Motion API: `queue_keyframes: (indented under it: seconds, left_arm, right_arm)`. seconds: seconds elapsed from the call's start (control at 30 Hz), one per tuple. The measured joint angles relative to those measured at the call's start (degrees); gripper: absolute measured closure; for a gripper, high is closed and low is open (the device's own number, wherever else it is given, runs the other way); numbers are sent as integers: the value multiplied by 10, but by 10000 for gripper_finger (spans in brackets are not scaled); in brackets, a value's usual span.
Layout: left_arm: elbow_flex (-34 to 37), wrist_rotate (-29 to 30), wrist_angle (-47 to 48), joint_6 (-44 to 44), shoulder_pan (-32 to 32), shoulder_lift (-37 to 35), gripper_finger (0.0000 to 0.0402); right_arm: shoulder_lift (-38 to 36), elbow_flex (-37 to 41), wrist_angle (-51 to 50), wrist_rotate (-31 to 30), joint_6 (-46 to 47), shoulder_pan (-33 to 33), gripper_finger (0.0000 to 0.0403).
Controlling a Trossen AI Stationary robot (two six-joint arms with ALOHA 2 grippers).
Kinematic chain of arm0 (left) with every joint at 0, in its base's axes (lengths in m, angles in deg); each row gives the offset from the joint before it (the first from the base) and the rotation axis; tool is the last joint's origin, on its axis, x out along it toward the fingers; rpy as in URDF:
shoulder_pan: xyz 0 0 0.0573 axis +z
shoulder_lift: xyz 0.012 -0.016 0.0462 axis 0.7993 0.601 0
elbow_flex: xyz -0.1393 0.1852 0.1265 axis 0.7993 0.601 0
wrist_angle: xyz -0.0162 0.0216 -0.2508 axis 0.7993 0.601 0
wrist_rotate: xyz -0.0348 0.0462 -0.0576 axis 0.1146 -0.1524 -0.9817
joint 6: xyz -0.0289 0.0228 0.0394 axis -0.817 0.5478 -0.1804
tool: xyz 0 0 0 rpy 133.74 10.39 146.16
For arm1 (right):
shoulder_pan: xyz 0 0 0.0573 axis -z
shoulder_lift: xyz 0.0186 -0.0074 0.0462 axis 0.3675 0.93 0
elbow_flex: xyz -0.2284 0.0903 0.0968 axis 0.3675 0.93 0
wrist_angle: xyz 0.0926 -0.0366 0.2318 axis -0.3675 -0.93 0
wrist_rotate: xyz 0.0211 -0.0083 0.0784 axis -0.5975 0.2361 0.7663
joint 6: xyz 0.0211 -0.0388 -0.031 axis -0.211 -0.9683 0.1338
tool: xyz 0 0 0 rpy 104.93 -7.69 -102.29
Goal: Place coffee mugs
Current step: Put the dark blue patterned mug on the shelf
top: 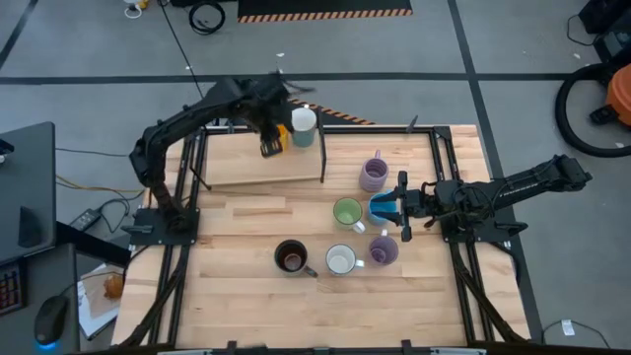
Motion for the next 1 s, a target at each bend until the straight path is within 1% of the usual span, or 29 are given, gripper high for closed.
queue_keyframes:
  seconds: [0.07, 0.27, 0.4, 0.5, 0.63, 0.7, 0.8, 0.9, 1.0]
  left_arm:
    - [0, -10, 12, -2, -35, -3, 294]
    - [0, -36, 50, -101, -132, -1, 294]
    - [0, -38, 59, -144, -195, 0, 295]
    - [0, -38, 58, -160, -242, 0, 295]
    - [0, -37, 48, -159, -305, 8, 295]
    - [0, -27, 47, -169, -336, 17, 295]
    - [0, -5, 47, -231, -373, 30, 295]
    - [0, -3, 46, -291, -395, 42, 295]
    - [0, 2, 37, -310, -416, 55, 295]
  right_arm:
    - [0, 0, 3, 0, -4, 0, 245]
    - [0, 0, 17, 0, -16, 0, 245]
    - [0, 0, 31, 0, -38, 0, 245]
    - [0, 0, 43, 0, -52, 0, 245]
    - [0, 0, 49, 0, -69, 0, 245]
    - [0, 0, 52, 0, -77, 0, 245]
    - [0, 0, 60, 0, -83, 1, 245]
    - [0, 0, 70, 0, -101, 1, 245]
    - [0, 0, 80, 0, -116, 1, 245]
